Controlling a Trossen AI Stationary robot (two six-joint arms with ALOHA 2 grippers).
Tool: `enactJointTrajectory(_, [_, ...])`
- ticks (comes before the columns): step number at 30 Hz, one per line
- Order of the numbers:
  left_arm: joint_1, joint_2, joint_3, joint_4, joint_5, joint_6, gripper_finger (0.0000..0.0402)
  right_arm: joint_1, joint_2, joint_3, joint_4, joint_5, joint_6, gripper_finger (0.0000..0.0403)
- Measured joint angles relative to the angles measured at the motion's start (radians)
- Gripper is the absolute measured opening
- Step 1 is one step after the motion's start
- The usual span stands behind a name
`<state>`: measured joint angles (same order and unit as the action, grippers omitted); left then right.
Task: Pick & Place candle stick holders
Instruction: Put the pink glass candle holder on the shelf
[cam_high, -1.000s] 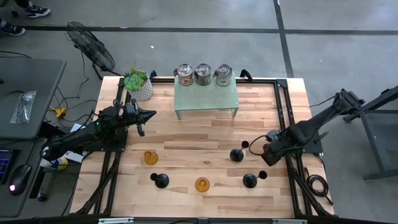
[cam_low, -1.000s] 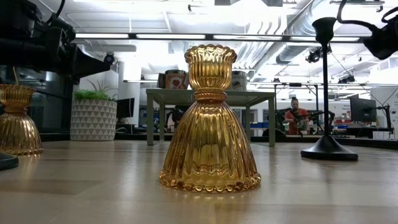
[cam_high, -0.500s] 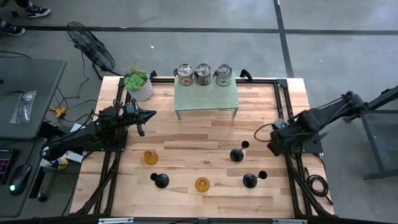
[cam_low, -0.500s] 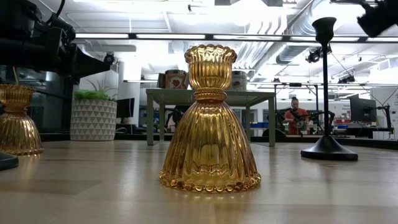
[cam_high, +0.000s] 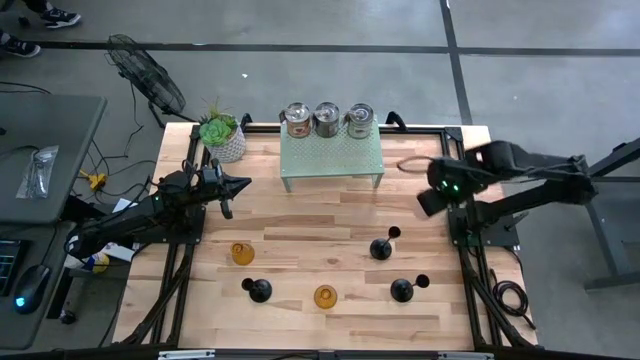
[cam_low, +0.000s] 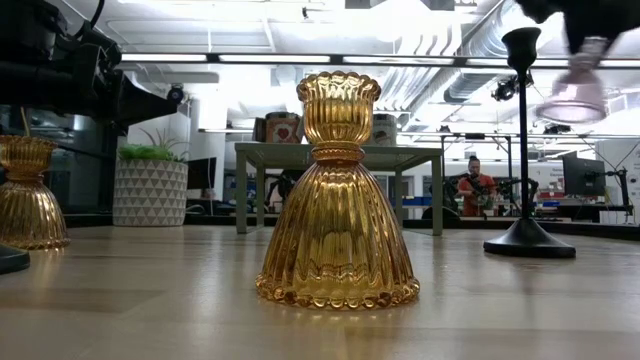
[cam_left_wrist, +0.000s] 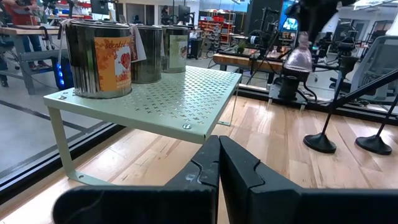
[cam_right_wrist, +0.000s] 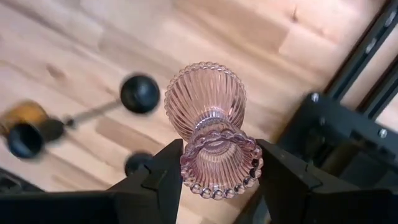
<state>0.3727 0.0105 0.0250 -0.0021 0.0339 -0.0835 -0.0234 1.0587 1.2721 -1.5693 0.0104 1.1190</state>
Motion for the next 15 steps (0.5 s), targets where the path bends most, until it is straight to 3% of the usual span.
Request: enactJointTrajectory(15, [0.000, 0.000, 0.000, 0.000, 0.000, 0.000, 0.0000, -0.346, 0.416, 0.468, 0.010, 0.012, -0.284, 0.0166])
